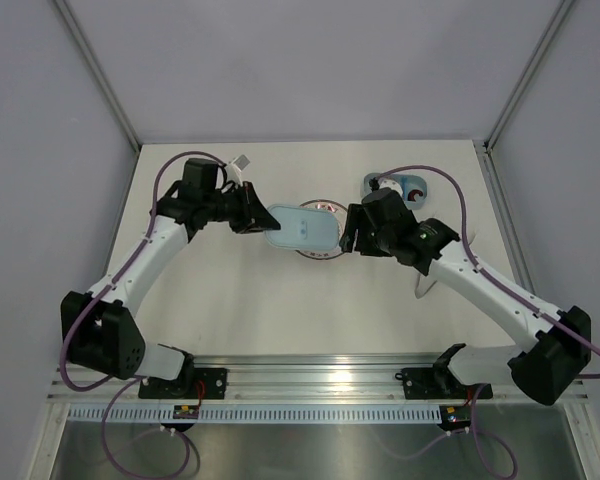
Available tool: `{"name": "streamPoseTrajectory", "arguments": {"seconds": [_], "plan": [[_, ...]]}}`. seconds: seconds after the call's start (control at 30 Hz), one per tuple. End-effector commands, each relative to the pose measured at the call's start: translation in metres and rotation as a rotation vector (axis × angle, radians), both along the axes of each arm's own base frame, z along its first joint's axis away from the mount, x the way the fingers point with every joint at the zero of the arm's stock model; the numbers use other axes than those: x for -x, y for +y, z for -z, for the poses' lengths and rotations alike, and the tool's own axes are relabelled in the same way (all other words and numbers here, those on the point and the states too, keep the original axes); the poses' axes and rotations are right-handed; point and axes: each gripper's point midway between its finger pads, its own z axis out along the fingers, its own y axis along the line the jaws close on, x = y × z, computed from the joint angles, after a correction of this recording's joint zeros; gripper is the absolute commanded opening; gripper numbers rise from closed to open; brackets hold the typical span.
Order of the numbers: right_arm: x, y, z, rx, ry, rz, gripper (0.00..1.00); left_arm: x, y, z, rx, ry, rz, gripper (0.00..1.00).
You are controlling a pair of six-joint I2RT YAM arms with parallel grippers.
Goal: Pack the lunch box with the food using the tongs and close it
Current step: Pick up the box lid from the center of the board.
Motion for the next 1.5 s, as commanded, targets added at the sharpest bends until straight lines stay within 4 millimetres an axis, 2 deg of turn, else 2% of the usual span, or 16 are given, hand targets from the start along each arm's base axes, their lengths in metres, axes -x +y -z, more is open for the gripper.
{"name": "streamPoseTrajectory", "arguments": {"seconds": [0.0,0.17,0.2,0.27,0.33,0.4,0.43,0.47,0.6,0.77,0.83,1.0,1.1,1.33,1.47], "plan": [[0.001,0.002,-0.041,0.038,-0.156,-0.19,0.7,-0.008,0.012,-0.016,-0.065,0.075,-0.097,0.0],[0.01,0.021,-0.057,0.158,-0.281,-0.391,0.73,-0.007,0.019,-0.016,-0.081,0.239,-0.179,0.0],[0.01,0.024,-0.059,0.176,-0.305,-0.408,0.73,-0.002,0.021,-0.014,-0.1,0.287,-0.182,0.0],[0.013,0.035,-0.062,0.22,-0.36,-0.481,0.74,-0.008,0.022,-0.017,-0.126,0.317,-0.198,0.0],[0.022,0.05,-0.063,0.233,-0.403,-0.556,0.75,-0.005,0.026,-0.012,-0.161,0.375,-0.215,0.0],[0.027,0.063,-0.066,0.242,-0.475,-0.63,0.75,-0.004,0.027,-0.015,-0.179,0.403,-0.222,0.0],[0.03,0.069,-0.066,0.245,-0.493,-0.655,0.75,-0.005,0.026,-0.01,-0.189,0.441,-0.225,0.0],[0.035,0.08,-0.065,0.252,-0.517,-0.692,0.75,-0.009,0.027,-0.016,-0.194,0.434,-0.232,0.0],[0.044,0.099,-0.053,0.34,-0.549,-0.752,0.75,-0.007,0.029,-0.015,-0.223,0.479,-0.23,0.0],[0.03,0.117,-0.032,0.499,-0.588,-0.765,0.74,-0.005,0.021,-0.023,-0.171,0.488,-0.207,0.0],[0.021,0.117,-0.031,0.547,-0.61,-0.73,0.73,-0.005,0.021,-0.025,-0.17,0.48,-0.207,0.0],[0.003,0.134,-0.032,0.578,-0.696,-0.695,0.69,-0.002,0.021,-0.027,-0.167,0.486,-0.2,0.0],[-0.004,0.143,-0.025,0.602,-0.7,-0.699,0.64,-0.001,0.019,-0.027,-0.154,0.489,-0.189,0.0],[-0.01,0.154,-0.012,0.621,-0.698,-0.71,0.38,0.001,0.017,-0.028,-0.13,0.498,-0.187,0.0],[-0.013,0.152,-0.02,0.62,-0.72,-0.671,0.06,0.0,0.013,-0.033,-0.105,0.471,-0.154,0.0]]}}
